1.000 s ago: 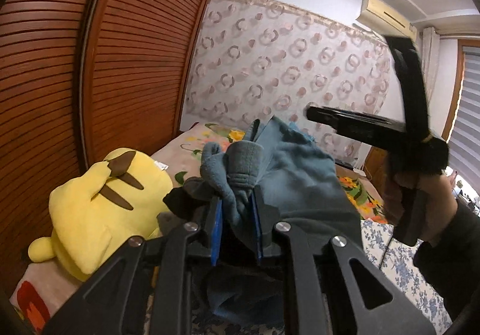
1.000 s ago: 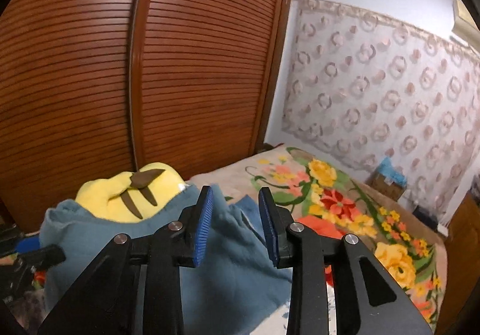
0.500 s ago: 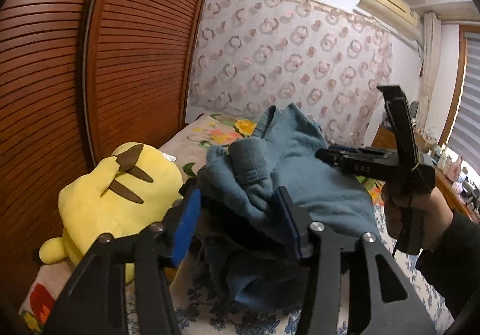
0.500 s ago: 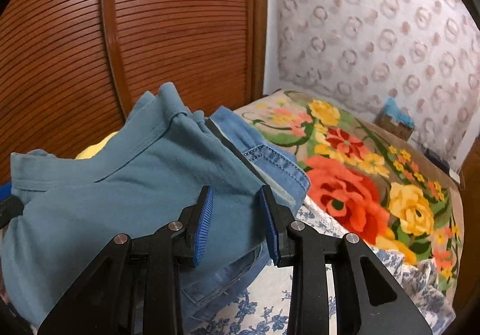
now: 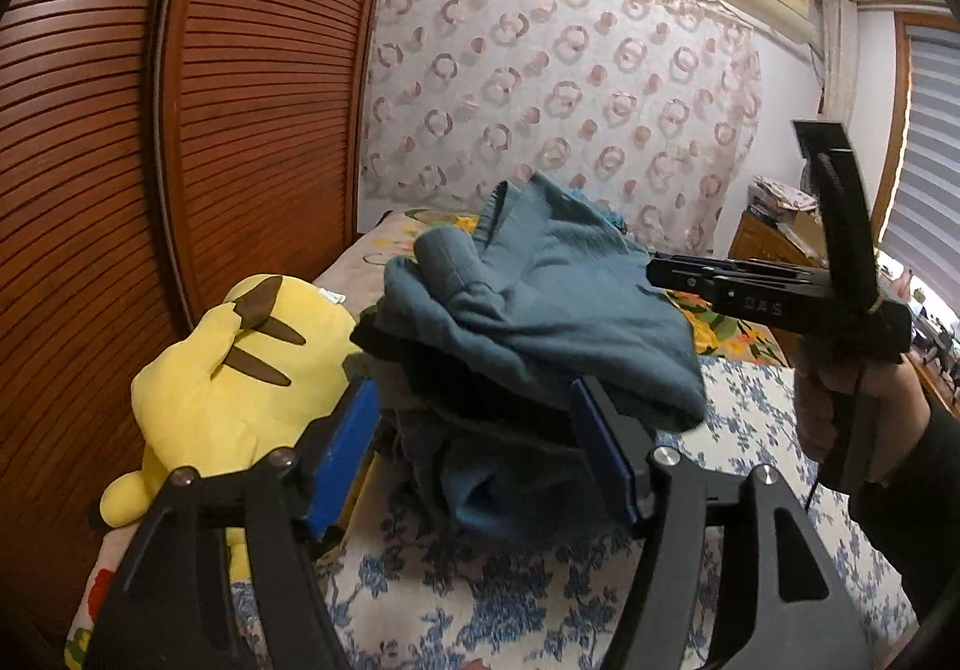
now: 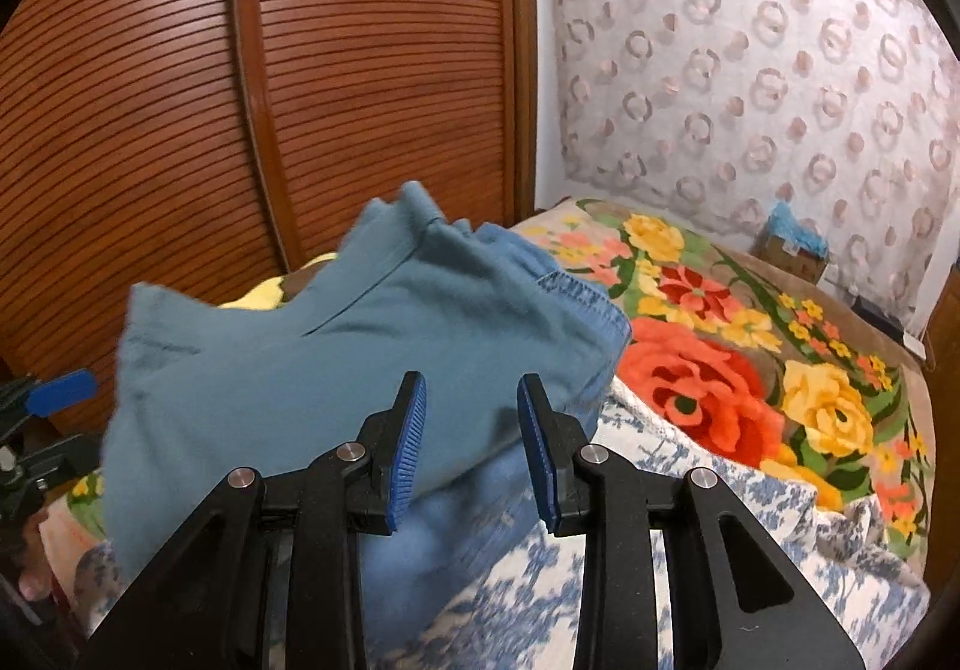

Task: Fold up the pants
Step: 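Lower the teal shorts onto the folded jeans stack with both tools, then open both tools and pull them back from the stack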

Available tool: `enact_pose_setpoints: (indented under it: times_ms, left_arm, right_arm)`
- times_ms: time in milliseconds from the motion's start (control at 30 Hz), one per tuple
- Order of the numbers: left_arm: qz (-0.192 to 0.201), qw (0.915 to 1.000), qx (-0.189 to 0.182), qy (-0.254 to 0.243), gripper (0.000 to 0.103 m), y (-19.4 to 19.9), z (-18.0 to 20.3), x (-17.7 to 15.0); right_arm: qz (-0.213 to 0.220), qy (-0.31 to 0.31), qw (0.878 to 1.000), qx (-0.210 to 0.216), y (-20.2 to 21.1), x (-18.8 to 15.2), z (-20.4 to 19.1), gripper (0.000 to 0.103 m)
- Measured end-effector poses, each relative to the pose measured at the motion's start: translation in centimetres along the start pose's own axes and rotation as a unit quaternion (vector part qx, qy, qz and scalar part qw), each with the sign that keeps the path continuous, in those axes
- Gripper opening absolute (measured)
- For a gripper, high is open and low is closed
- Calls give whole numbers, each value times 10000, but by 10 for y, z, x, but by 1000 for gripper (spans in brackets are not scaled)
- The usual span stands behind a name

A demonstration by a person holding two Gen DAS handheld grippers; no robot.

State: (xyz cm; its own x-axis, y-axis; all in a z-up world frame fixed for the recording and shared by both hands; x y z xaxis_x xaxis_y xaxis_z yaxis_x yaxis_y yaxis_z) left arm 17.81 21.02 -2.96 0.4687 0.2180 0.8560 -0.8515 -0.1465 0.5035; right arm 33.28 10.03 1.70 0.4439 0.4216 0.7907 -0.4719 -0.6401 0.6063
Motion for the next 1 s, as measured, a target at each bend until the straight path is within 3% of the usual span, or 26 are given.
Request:
enact_pose_setpoints:
  times_ms: [600, 800, 1000]
  left_arm:
    - [-245, 9974, -390, -551, 69, 29, 61, -30]
    - [-307, 9947, -611, -762, 69, 36, 88, -39]
    - [-291, 9922, -754, -950, 69, 44, 111, -48]
  right_arm:
    - [222, -493, 9979, -349, 109, -75, -2, 46]
    - [284, -596, 9956, -671, 143, -104, 4, 55]
    - [444, -717, 9916, -978, 178, -128, 9, 72]
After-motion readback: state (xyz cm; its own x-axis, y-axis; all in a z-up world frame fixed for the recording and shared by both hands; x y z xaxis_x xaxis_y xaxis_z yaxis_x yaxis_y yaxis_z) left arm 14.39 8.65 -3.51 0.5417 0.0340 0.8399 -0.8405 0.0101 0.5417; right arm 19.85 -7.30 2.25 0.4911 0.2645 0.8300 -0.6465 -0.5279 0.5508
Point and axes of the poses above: each gripper's, at about its wrist camera, not at the fingertips, and y roughly against the way its jaws point, z to its right, x to its top, the point moved 5 cm from there along -y, roughly the way its jaws point, and after that the axes turned 3 degrees about -y, right-handed, at the moved point
